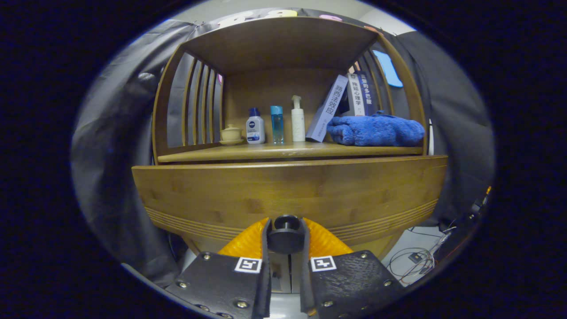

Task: Pull open the drawer, take out the items inside it, and place them on the countertop above the cabinet.

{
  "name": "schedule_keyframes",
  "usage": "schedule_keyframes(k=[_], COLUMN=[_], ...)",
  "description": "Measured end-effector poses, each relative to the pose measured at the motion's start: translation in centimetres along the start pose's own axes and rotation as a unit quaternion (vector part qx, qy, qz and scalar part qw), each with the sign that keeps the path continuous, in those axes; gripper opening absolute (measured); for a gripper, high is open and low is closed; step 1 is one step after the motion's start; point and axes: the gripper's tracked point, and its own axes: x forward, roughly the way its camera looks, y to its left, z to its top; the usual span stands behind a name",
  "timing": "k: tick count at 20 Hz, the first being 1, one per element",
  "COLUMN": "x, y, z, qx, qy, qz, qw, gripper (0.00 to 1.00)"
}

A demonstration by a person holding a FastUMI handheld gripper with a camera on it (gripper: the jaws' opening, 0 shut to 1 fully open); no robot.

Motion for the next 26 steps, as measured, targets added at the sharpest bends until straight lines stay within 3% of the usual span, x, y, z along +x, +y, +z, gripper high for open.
schedule_keyframes(k=[8, 10, 13, 20, 26], x=[-9.1, -9.9, -11.4, -12.2, -13.5], y=[0.4, 0.4, 0.6, 1.1, 0.2], z=[-2.2, -2.4, -2.6, -3.0, -0.7], qx=[-0.012, -0.034, -0.020, -0.021, -0.013], qy=[-0.010, -0.009, -0.012, 0.008, 0.009], qz=[-0.027, -0.034, -0.039, -0.020, -0.016], qw=[1.000, 0.999, 0.999, 1.000, 1.000], gripper=[0.26, 0.26, 0.26, 0.26, 0.88])
